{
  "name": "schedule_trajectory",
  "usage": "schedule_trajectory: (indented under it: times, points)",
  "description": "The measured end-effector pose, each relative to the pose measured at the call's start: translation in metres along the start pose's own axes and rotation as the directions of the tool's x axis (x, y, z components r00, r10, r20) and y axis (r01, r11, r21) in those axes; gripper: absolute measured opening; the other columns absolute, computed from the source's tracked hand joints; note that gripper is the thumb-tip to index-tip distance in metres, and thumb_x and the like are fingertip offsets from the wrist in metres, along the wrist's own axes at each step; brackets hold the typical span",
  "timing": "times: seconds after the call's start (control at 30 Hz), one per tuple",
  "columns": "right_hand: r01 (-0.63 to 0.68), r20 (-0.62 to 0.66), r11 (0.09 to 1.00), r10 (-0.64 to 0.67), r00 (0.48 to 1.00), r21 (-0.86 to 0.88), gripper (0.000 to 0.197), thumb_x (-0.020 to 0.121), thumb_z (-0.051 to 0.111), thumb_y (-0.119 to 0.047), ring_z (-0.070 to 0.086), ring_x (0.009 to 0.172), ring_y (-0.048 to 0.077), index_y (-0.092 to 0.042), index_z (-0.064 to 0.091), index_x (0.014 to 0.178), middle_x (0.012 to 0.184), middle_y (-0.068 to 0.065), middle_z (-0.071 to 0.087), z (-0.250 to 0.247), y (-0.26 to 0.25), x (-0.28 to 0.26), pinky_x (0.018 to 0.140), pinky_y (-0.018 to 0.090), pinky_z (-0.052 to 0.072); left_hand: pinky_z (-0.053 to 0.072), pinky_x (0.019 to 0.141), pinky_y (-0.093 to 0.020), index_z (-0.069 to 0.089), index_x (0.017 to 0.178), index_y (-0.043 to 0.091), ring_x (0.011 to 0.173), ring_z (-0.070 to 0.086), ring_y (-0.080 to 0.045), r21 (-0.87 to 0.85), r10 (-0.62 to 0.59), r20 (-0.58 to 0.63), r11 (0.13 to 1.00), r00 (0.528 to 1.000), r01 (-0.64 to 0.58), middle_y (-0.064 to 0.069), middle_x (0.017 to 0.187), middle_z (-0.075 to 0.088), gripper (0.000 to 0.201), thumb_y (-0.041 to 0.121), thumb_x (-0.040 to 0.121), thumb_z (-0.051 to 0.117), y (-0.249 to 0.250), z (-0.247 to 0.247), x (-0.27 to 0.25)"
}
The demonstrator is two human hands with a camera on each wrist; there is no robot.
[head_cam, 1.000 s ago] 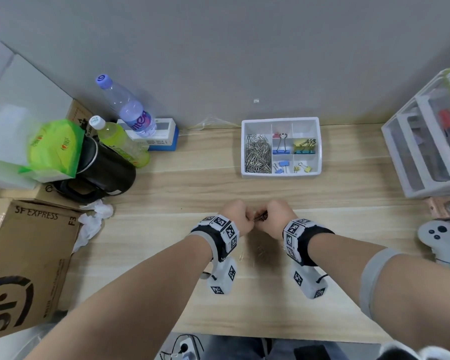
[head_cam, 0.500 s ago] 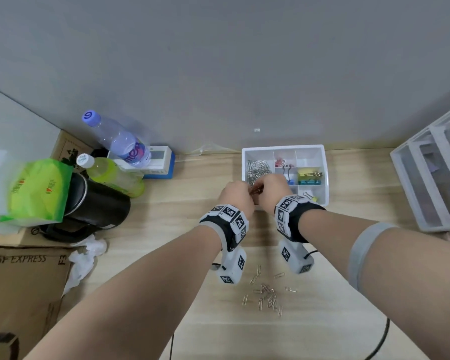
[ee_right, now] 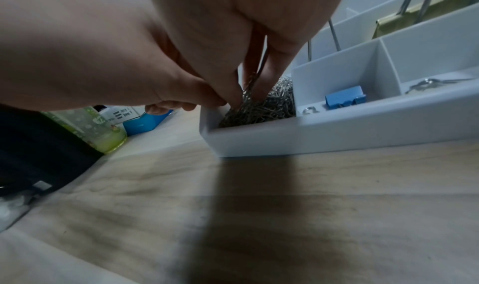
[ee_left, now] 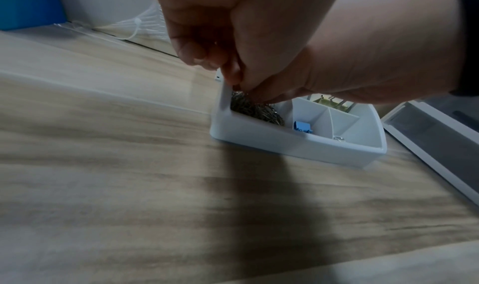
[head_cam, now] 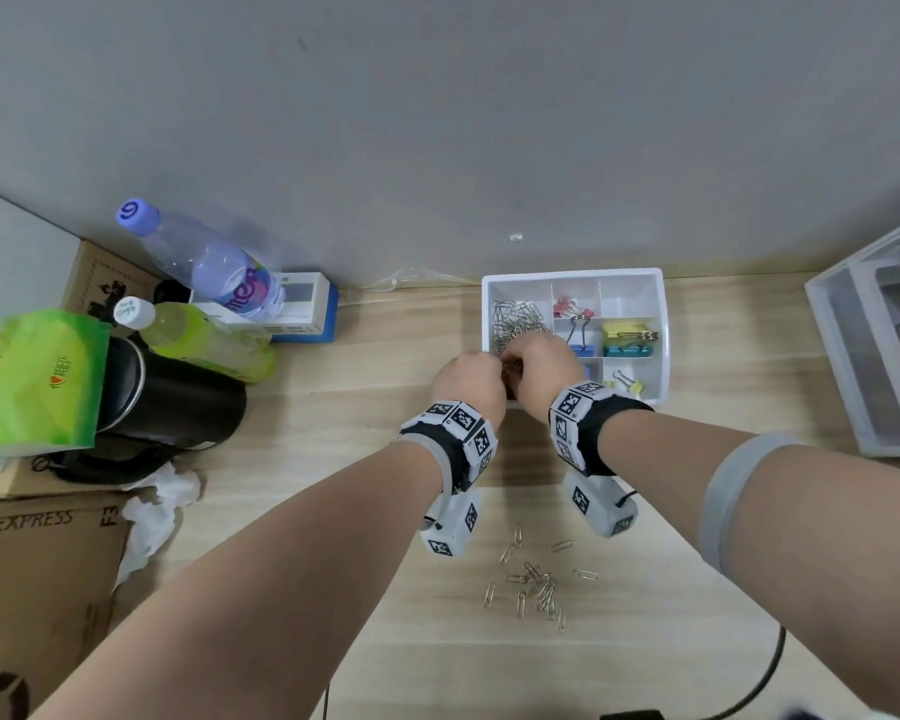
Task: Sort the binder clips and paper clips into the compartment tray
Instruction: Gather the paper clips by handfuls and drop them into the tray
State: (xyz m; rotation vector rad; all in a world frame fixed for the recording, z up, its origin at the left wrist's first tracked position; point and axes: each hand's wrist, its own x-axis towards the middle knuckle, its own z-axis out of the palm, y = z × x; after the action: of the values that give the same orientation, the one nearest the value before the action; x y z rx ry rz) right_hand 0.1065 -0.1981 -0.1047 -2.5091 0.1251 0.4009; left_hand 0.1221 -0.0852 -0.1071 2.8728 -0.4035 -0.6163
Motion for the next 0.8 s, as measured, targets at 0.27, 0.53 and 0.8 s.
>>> schedule_trajectory:
  times: [0.27, 0.53, 0.8]
  points:
    - [0.060, 0.046, 0.995, -0.056, 0.997, -0.084, 0.042, 0.080, 0.055, 0.006, 0.059, 0.111, 0.027, -0.013, 0.067, 0.116, 0.119, 0.006, 0.063, -0.001, 0.003, -0.013, 0.093, 0.038, 0.050, 0.049, 0.068, -0.032, 0.071, 0.091, 0.015, 0.088, 0.064, -0.032, -0.059, -0.009, -0.023, 0.998, 1.000, 0.008, -0.009, 0.094, 0.068, 0.023, 0.019, 0.091, 0.048, -0.006, -0.002, -0.021]
    - [0.104, 0.131, 0.986, -0.087, 0.988, -0.129, 0.037, 0.086, 0.052, -0.002, 0.053, 0.112, 0.024, -0.015, 0.061, 0.119, 0.119, 0.003, 0.056, 0.001, 0.006, -0.047, 0.089, 0.036, 0.047, 0.054, 0.076, -0.031, 0.064, 0.079, 0.022, 0.087, 0.064, -0.023, -0.048, 0.031, 0.223, 0.999, 0.974, -0.021, -0.001, 0.091, 0.068, 0.007, 0.020, 0.082, 0.058, -0.021, 0.012, -0.056]
    - [0.097, 0.435, 0.972, 0.005, 0.901, -0.213, 0.029, 0.073, 0.064, -0.010, 0.062, 0.090, 0.022, -0.019, 0.065, 0.101, 0.102, 0.001, 0.064, 0.027, 0.030, -0.098, 0.080, 0.034, 0.055, 0.051, 0.089, -0.031, 0.067, 0.111, 0.013, 0.104, 0.062, -0.023, -0.098, 0.102, 0.356, 0.993, 0.929, -0.071, -0.004, 0.111, 0.065, 0.032, 0.016, 0.079, 0.067, -0.026, 0.056, -0.103]
